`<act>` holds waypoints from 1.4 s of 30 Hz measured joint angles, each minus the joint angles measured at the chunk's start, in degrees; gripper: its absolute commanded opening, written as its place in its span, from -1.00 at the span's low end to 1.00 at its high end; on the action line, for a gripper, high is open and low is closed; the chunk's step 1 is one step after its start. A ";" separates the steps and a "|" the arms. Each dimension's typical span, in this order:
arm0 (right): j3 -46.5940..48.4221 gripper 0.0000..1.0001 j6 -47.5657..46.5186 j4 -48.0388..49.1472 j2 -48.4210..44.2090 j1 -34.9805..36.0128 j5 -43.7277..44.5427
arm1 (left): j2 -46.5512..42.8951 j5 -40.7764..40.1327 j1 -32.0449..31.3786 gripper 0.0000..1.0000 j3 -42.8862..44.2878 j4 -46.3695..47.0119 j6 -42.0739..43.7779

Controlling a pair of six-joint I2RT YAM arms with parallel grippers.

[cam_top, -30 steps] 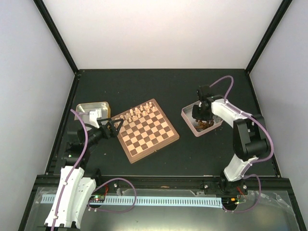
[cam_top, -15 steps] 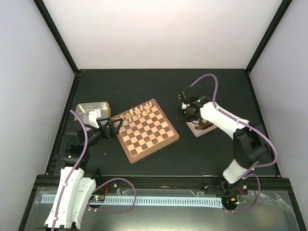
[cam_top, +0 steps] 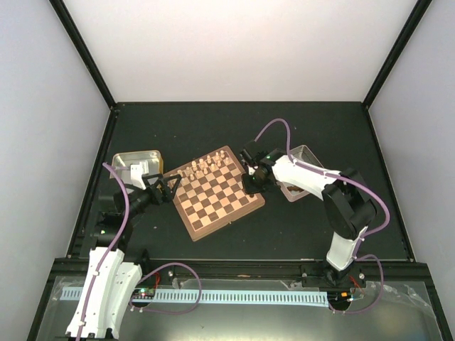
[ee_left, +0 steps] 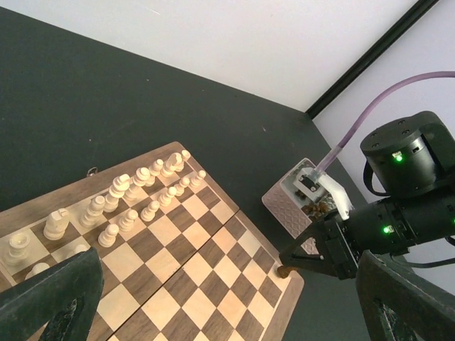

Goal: Set up the chess pieces on the board
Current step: Place the chess piece on the chessboard, then pick up the chess piece from the storage box.

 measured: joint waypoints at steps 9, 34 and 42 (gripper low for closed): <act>0.02 -0.57 0.13 -0.50 0.44 0.31 -0.07 | -0.26 -0.24 -0.11 0.98 -0.22 0.00 0.00; -8.24 -0.28 2.93 2.78 -16.09 -20.55 11.87 | -0.63 -0.44 -0.48 0.98 -0.76 -0.22 0.02; -11.39 -0.30 1.20 1.46 -14.40 -26.34 17.81 | -0.63 -0.46 -0.48 0.98 -0.76 -0.33 0.02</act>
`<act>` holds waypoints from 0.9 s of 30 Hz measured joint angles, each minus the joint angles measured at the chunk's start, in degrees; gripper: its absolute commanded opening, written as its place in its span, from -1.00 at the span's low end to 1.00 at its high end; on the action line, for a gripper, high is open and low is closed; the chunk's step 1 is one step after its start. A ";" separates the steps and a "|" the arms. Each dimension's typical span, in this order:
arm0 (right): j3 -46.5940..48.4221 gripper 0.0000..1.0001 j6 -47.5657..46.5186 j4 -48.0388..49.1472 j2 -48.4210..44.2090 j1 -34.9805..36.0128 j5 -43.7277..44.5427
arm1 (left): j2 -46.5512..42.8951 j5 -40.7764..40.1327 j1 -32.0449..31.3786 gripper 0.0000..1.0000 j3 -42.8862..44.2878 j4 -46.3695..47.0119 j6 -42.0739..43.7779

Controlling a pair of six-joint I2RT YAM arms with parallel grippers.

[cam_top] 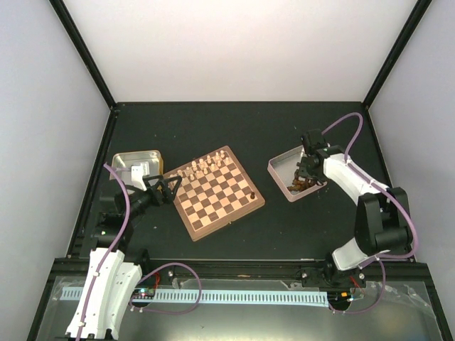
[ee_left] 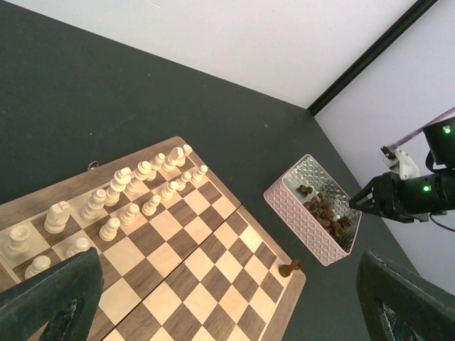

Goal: Set up the chess pieces on the board
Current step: Pick up the chess piece from the storage box.

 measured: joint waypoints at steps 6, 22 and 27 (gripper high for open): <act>-0.61 -0.38 -0.83 0.33 2.38 -1.38 -0.22 | 0.02 0.00 0.00 0.98 0.00 -0.02 -0.02; -1.38 -0.86 -2.45 2.91 5.35 -1.73 -2.23 | 0.04 -0.04 0.00 0.98 0.00 -0.04 -0.02; -1.42 -0.62 -2.47 3.06 5.35 -1.73 -3.48 | 0.04 -0.04 0.00 0.98 0.00 -0.04 -0.02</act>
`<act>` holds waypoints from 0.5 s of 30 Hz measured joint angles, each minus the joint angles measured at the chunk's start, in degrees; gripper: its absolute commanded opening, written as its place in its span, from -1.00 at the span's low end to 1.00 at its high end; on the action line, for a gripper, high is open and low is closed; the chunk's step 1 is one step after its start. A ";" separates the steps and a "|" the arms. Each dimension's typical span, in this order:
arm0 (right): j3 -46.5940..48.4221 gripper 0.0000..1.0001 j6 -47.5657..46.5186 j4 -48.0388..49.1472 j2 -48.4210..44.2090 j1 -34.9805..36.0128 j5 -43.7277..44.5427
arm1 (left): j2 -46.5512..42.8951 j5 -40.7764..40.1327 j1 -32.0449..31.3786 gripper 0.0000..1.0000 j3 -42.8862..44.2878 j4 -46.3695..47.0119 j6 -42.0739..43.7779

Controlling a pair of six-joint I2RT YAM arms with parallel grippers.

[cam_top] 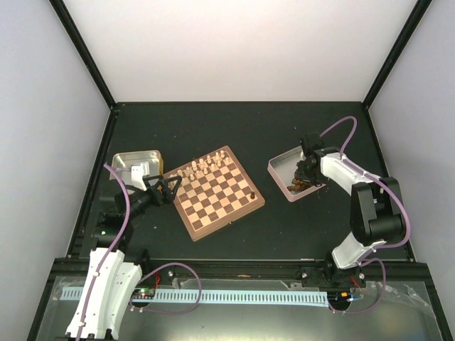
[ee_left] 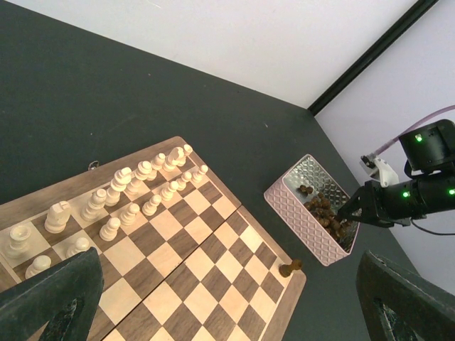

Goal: Set up the chess pieces on the board
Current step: Pick up the chess piece from the storage box.

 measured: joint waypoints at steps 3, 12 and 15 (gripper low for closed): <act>-0.04 -0.51 0.20 -0.22 -0.02 0.00 0.15 | 0.00 0.00 0.00 0.98 0.00 0.00 0.00; -1.79 -0.55 0.61 -1.73 -1.90 0.00 0.79 | 0.00 0.00 -0.02 0.98 0.00 0.00 0.00; -1.97 -0.70 0.74 -1.70 -1.90 0.00 0.76 | 0.00 0.00 -0.02 0.98 0.00 0.00 0.00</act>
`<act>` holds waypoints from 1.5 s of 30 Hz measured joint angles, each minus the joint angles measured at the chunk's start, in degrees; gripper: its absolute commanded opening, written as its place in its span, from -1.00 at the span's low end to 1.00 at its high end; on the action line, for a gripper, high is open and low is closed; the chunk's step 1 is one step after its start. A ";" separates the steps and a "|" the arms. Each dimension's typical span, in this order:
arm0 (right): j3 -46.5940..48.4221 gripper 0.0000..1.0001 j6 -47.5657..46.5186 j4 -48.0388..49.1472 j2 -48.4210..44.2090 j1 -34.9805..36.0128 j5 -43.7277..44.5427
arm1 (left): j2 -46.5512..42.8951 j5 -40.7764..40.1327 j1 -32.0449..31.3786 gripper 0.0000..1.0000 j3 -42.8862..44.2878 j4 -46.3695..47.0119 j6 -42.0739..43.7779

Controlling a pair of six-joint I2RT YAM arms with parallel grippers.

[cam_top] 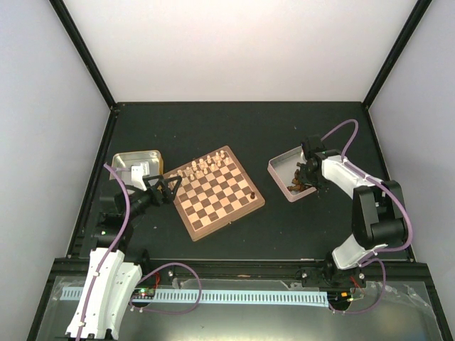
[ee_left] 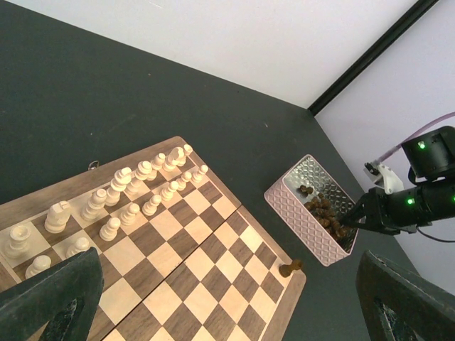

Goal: Set up the chess pieces on the board
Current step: Pick up the chess piece from the storage box, then place the chess piece on the chessboard.

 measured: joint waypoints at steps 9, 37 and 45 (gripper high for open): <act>-0.20 -0.88 0.02 1.29 0.02 0.00 -0.98 | 0.00 0.00 -0.02 0.98 0.00 0.00 0.00; -0.22 -0.89 8.15 16.50 -9.75 22.12 -34.62 | -1.05 0.85 -0.31 0.98 0.00 -1.01 -2.45; 7.41 -0.88 8.74 12.41 0.46 36.44 -24.13 | -1.09 -2.01 -0.31 0.98 0.04 -5.16 -2.45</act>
